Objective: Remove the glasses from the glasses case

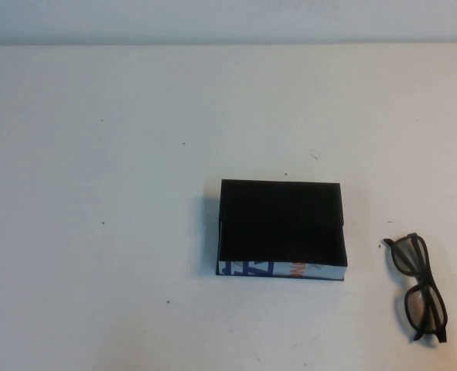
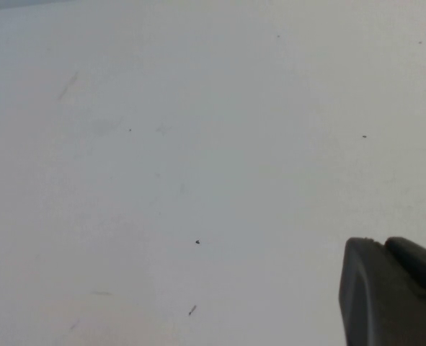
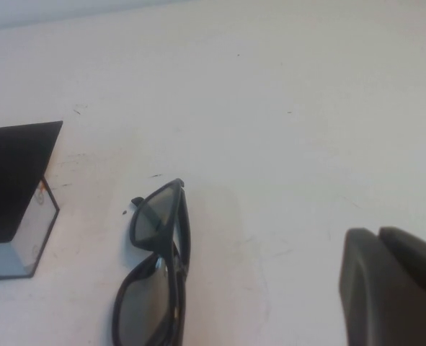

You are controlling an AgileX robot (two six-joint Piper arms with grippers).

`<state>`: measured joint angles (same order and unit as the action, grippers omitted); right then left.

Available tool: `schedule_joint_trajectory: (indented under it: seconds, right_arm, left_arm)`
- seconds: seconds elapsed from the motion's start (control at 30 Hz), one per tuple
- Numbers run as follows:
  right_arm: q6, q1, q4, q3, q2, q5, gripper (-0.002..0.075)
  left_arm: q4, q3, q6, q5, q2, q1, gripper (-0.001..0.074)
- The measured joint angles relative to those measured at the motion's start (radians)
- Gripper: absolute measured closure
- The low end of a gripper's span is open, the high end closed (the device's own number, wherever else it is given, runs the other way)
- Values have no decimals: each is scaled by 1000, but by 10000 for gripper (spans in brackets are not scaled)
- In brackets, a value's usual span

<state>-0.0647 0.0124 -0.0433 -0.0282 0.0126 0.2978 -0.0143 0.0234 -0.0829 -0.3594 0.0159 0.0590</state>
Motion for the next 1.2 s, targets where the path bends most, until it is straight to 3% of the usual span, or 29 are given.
schedule_joint_trajectory:
  seconds: [0.3,1.2]
  right_arm:
    - [0,-70,10,0,0,8,743]
    - [-2,-72,-7,0,0,14,743]
  left_arm:
    - [0,0,0,0,0,0,739]
    - [0,0,0,0,0,0,739]
